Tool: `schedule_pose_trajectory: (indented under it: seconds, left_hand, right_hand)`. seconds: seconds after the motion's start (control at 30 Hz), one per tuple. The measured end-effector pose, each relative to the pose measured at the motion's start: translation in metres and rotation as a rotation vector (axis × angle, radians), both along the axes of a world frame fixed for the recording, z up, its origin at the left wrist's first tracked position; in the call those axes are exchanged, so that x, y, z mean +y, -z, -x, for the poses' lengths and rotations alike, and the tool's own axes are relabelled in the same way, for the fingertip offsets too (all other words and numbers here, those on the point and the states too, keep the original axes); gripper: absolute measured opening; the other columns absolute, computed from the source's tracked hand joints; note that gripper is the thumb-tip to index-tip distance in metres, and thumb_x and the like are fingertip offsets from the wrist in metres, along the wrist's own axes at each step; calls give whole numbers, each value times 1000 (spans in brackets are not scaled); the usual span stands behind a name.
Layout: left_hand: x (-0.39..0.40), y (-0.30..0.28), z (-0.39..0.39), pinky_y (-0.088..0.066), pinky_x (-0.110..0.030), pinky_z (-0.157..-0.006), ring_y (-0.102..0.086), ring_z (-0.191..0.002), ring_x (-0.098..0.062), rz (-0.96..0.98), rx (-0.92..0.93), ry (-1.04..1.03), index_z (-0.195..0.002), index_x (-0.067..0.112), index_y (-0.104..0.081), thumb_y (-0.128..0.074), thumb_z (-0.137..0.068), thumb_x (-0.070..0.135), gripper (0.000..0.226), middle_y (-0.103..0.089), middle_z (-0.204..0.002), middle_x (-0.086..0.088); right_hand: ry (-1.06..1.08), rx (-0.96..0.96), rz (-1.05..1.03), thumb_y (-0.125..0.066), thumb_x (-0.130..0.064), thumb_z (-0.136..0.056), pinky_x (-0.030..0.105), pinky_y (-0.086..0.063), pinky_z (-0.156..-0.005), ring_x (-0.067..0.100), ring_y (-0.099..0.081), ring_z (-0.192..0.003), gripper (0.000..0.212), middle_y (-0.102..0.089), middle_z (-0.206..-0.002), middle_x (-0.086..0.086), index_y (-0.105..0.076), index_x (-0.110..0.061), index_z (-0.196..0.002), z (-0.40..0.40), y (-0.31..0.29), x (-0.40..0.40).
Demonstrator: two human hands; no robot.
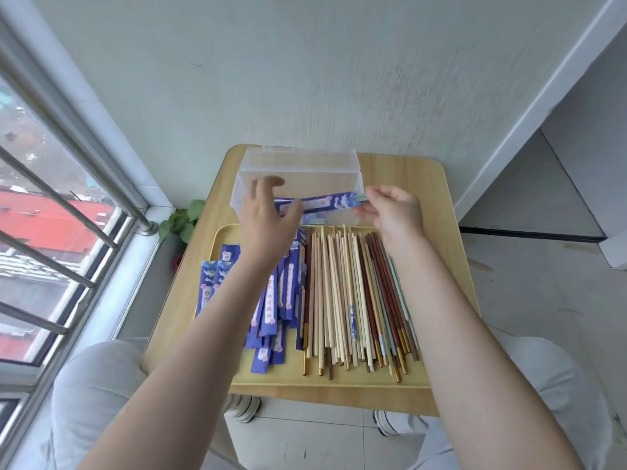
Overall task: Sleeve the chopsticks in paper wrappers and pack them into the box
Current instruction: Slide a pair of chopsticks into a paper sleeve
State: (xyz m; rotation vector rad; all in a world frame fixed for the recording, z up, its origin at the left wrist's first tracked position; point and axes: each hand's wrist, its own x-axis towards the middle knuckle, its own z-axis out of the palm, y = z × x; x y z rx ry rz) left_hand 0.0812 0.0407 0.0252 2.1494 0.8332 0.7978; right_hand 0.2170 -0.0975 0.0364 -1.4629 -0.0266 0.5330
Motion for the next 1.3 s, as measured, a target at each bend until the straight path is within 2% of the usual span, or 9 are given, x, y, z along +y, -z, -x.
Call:
schedule_pose_trajectory:
  seconds: [0.17,0.5,0.87,0.93,1.0,1.07,1.13,1.2,1.3]
  left_hand:
    - [38,29,-7,-34,-33,-102,-45,-127,-24,-62,209,-77,-128,11,-61,-56,-94,14,34,-52,-136,-5]
    - [41,61,-7,-38,-28,-87,-40,-132,-28,-157,293,39,-132,7,-59,-58,-93,10,39,-54,-135,-12]
    - [44,48,0,-33,-34,-110,-29,-145,-26,-62,259,-64,-143,9,-48,-54,-97,13,47,-36,-155,-11]
    - [52,43,-2,-25,-34,-115,-22,-149,-26,30,249,-157,-148,8,-40,-48,-100,14,49,-30,-159,-13]
    - [62,41,-8,-18,-34,-118,-20,-149,-26,136,235,-217,-152,5,-33,-43,-102,15,52,-29,-160,-14]
    - [72,43,-14,-18,-36,-119,-24,-148,-26,233,227,-261,-153,5,-30,-41,-103,16,53,-32,-159,-12]
    - [77,47,-16,-21,-39,-118,-28,-146,-26,276,240,-277,-154,7,-29,-40,-102,17,54,-34,-158,-10]
    - [79,52,-17,-24,-40,-117,-31,-143,-26,280,236,-275,-154,8,-30,-41,-101,16,54,-38,-155,-10]
    - [76,59,-19,-26,-39,-115,-36,-139,-25,279,180,-288,-153,8,-32,-42,-100,15,54,-45,-148,-8]
  right_hand:
    - [214,-55,43,-60,0,-96,30,-62,-70,21,-72,-66,6,-70,-91,16,-64,-4,-95,-34,9,33]
    - [-239,-83,327,-62,-2,-96,22,-61,-66,24,-74,-81,20,-69,-101,15,-65,2,-115,-22,19,97]
    - [-261,-294,561,-50,-7,-89,54,-56,-91,40,-69,-98,34,-68,-109,30,-64,15,-112,-32,3,78]
    - [-365,-396,665,-47,-9,-89,44,-57,-74,39,-66,-79,27,-64,-81,28,-67,9,-85,-30,0,87]
    - [-502,-489,827,-42,-12,-94,30,-33,-55,24,-42,-58,31,-40,-62,10,-44,-8,-64,-29,2,101]
    - [-631,-545,1010,-35,-25,-103,29,-34,-61,22,-46,-68,35,-47,-76,7,-49,-8,-77,-28,11,116]
    - [-736,-541,1166,-25,-40,-107,35,-42,-87,30,-56,-100,50,-57,-110,19,-59,-5,-114,-33,27,127]
    - [-768,-493,1274,-18,-49,-107,45,-32,-112,37,-44,-135,65,-44,-150,21,-41,-5,-148,-37,39,134]
    - [-784,-460,1224,-18,-53,-106,52,-22,-121,39,-27,-148,69,-22,-164,18,-14,-8,-159,-39,45,141]
